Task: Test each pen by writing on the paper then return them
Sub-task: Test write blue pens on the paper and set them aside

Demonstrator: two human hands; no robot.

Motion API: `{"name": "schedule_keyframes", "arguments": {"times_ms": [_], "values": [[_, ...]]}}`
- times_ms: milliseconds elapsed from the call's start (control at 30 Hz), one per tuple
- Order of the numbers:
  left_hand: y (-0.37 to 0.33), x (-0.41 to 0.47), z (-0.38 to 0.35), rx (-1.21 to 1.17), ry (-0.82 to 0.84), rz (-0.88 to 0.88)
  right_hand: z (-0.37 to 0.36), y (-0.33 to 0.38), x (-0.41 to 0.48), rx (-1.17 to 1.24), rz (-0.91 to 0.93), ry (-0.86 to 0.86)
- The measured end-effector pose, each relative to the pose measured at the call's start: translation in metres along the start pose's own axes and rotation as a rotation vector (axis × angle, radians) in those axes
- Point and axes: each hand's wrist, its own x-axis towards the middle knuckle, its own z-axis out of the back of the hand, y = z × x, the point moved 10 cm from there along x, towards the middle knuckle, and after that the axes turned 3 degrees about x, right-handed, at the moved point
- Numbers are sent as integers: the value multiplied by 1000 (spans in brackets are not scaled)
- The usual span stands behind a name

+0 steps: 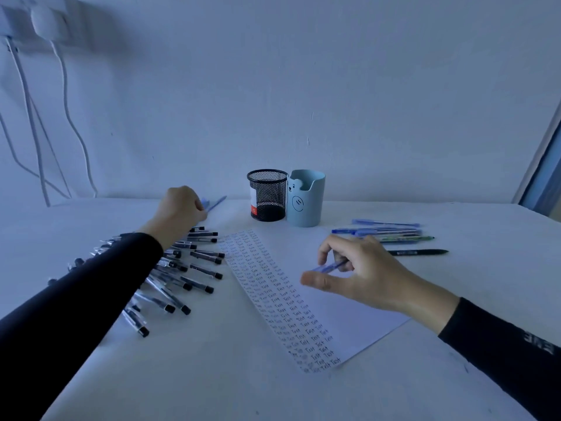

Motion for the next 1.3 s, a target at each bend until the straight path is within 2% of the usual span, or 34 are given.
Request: {"name": "schedule_keyframes", "arguments": {"times_ms": [233, 433, 567, 667, 767, 867, 933, 1000, 1067, 1167, 1300], "values": [[3, 14, -16, 160, 44, 74, -5, -1, -1, 170, -35, 68], [7, 13, -16, 152, 28, 89, -5, 2, -3, 152, -4, 54], [9, 10, -18, 133, 45, 81, -12, 1, -4, 227, -36, 131], [9, 9, -17, 134, 52, 66, -12, 5, -1, 285, 24, 89], [0, 6, -12, 73, 49, 31, -10, -5, 3, 239, 36, 36], [-28, -11, -6, 1, 56, -65, 0, -6, 7, -90, 129, 1], [-51, -30, -7, -36, 64, -169, 6, -27, 6, -229, -35, 166], [-69, -48, -12, -75, 84, -261, 17, -55, -9, -226, -287, 387], [-82, -63, -18, -75, 102, -344, 33, -75, -25, -210, -437, 492], [-92, -71, -25, -67, 122, -392, 46, -90, -32, -229, -506, 528], [-94, -72, -26, -78, 129, -402, 50, -103, -22, -231, -472, 413]]}}
